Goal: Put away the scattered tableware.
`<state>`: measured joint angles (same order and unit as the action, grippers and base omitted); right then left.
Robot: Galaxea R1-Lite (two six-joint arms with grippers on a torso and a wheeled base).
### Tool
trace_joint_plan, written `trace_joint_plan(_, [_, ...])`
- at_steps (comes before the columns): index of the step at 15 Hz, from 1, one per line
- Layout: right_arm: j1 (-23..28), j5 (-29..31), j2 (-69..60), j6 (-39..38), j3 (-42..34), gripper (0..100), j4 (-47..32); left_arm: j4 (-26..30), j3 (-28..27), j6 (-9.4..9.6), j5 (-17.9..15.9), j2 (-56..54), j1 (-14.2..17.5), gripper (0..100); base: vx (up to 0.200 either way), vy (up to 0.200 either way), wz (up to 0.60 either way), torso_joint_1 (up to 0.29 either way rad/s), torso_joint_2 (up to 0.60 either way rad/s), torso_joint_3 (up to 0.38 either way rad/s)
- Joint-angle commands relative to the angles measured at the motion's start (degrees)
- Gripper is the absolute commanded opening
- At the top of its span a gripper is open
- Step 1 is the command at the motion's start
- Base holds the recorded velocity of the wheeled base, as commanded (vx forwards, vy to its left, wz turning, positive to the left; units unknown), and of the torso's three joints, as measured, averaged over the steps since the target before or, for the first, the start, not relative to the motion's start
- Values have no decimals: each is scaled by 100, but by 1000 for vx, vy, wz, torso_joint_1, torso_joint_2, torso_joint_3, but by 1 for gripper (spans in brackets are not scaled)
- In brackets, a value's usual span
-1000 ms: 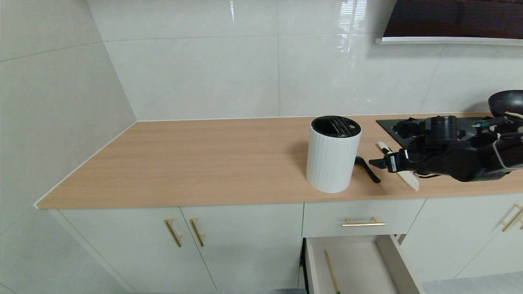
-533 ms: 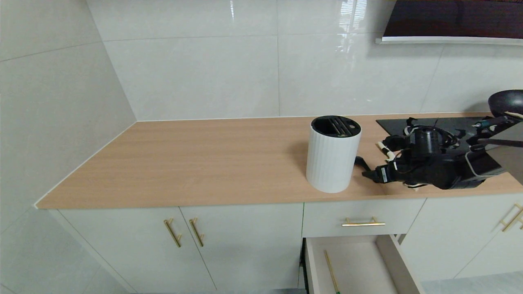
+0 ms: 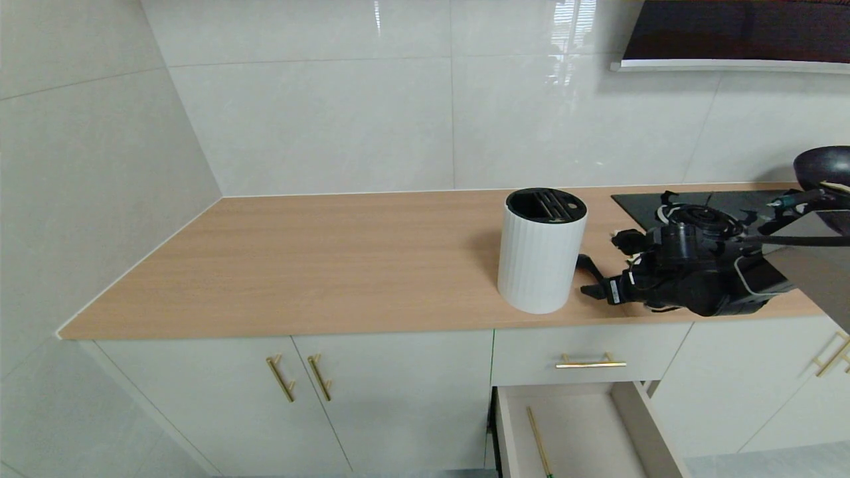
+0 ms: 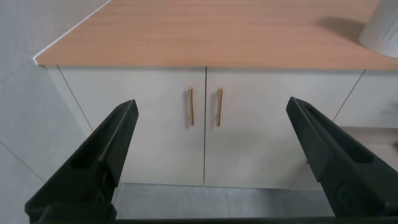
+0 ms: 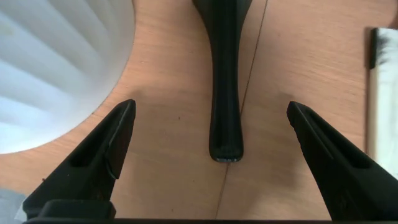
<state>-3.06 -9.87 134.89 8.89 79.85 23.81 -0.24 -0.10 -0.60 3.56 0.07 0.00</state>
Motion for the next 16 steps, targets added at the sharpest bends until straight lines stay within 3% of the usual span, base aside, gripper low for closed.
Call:
trace_joint_plan(1, [-2, -6, 73, -1, 48, 100, 1, -2, 1, -2, 4, 1, 0, 100, 0, 0, 0, 0, 0, 0])
trace_joint_plan(7, [-10, 21, 134, -1, 40, 100, 221, -2, 1, -2, 4, 1, 0, 100, 0, 0, 0, 0, 0, 0])
trace_joint_plan(8, [-10, 21, 143, 8, 40, 0, 221, -2, 1, -2, 4, 10, 0, 100, 0, 0, 0, 0, 0, 0])
trace_joint_plan(16, [-63, 152, 169, 8, 48, 0, 203, -2, 1, -2, 4, 1, 0, 100, 0, 0, 0, 0, 0, 0])
